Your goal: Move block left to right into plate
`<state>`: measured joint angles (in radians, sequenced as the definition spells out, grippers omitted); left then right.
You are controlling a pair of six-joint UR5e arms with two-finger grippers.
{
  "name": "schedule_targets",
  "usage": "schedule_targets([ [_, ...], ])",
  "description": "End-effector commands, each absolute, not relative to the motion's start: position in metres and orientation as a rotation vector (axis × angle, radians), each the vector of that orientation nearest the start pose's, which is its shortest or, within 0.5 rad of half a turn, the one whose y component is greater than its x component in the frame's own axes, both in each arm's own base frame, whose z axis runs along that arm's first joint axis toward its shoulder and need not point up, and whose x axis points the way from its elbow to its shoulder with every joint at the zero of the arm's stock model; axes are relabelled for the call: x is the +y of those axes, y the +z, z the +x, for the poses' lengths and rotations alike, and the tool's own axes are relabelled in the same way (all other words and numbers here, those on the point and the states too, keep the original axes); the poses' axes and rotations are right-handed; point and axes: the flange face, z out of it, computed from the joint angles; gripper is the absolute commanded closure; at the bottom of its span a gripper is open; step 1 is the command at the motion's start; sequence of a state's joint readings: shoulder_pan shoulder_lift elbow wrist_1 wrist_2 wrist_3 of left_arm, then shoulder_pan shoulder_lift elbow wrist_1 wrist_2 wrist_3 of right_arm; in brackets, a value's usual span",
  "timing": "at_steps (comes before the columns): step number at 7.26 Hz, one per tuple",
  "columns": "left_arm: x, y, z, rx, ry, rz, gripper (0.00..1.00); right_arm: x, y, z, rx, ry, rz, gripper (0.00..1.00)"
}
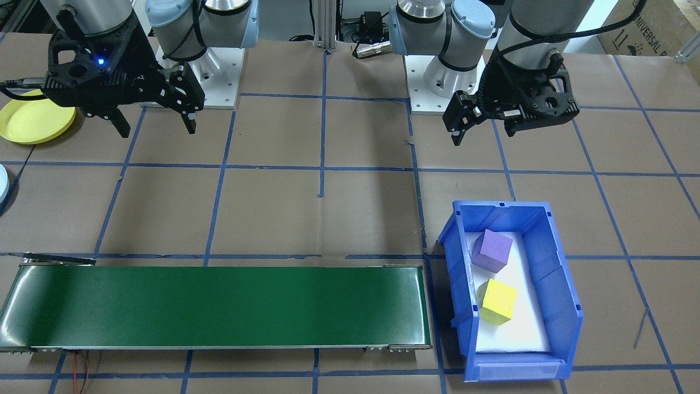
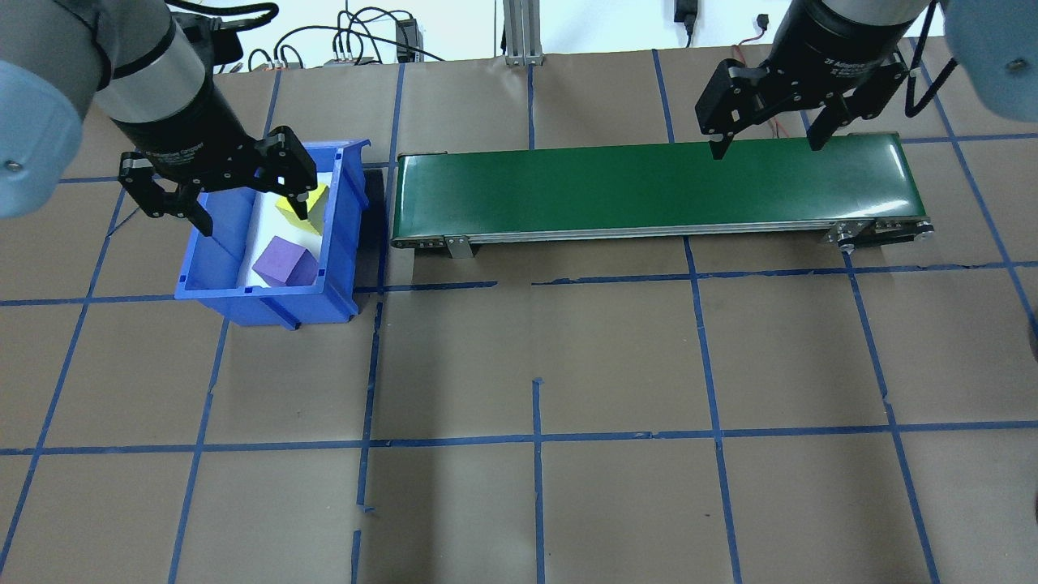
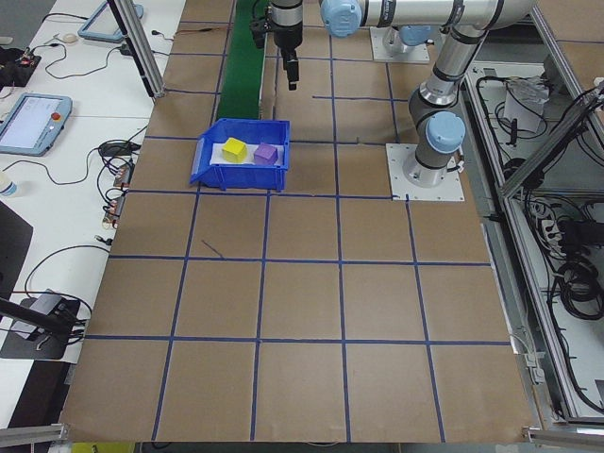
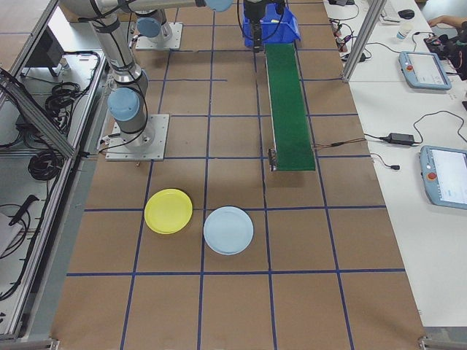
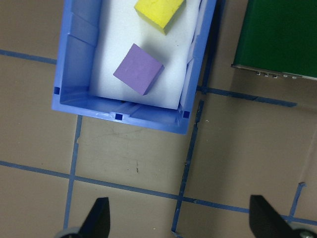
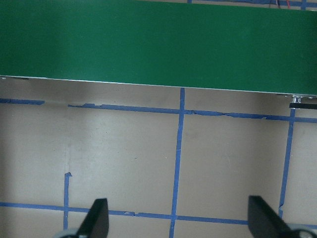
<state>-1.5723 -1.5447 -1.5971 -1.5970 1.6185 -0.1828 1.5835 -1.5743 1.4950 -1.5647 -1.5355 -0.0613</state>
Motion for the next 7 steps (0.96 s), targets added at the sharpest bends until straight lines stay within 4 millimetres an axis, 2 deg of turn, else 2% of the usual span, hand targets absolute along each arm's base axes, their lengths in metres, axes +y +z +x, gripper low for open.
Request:
schedule_targets([
  [1,-0.477,0.485,-0.136,3.081,0.028,-0.26,0.0,-0.495,0.526,0.143,3.104,-0.113,-0.116,0.0],
  [2,-0.482,0.49,-0.129,3.082,-0.011,-0.273,0.0,-0.495,0.526,0.143,3.104,-0.116,-0.116,0.0],
  [3,-0.493,0.495,-0.113,3.09,-0.069,-0.223,0.0,-0.495,0.526,0.143,3.104,-0.116,-0.116,0.0],
  [4,-0.51,0.462,-0.096,3.093,-0.028,-0.146,0.0,-0.495,0.526,0.143,3.104,-0.116,-0.116,0.0],
  [6,-0.548,0.422,-0.067,3.093,-0.025,-0.126,0.0,-0.494,0.527,0.143,3.104,-0.118,-0.116,0.0],
  [7,-0.556,0.402,-0.037,3.099,0.005,-0.063,0.0,-0.494,0.527,0.144,3.104,-0.118,-0.119,0.0],
])
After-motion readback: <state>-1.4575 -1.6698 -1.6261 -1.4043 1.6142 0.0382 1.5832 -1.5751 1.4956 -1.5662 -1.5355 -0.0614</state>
